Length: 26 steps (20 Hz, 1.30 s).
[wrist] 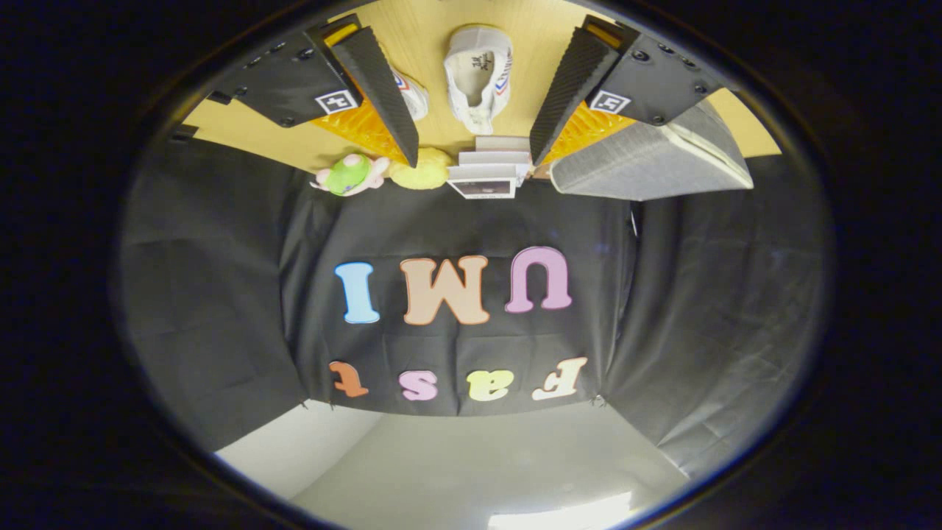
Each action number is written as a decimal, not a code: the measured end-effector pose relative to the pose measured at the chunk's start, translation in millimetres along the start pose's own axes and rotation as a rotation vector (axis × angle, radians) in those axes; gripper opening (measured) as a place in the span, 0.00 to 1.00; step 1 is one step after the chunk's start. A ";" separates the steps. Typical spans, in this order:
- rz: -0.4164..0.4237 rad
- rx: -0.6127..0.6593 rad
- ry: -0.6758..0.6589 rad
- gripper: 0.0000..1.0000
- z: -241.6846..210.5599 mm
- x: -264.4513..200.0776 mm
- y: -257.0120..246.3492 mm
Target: Open the storage box then place both shoes into the box .Put the left shoe in first, then the right shoe, with the right side of both shoes facing outward in a uniform manner.
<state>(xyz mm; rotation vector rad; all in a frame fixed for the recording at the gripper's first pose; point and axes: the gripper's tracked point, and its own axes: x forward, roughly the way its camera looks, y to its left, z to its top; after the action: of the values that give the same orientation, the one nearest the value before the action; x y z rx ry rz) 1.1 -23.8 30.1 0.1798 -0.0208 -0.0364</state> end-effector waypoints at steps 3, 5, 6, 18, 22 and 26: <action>-0.076 0.075 0.012 0.98 24.1 3.9 -7.1; -0.103 0.139 0.043 0.98 34.3 5.5 -1.4; -0.095 0.194 0.053 0.98 41.1 5.3 8.4; 0.059 0.980 0.237 0.99 7.1 19.0 140.3; 0.008 1.129 0.229 0.99 -14.2 20.5 151.4; -0.043 1.195 0.242 0.98 -41.5 12.3 142.4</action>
<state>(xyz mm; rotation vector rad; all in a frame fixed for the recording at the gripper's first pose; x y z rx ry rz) 19.3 123.1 15.1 1.3779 0.2088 -0.0410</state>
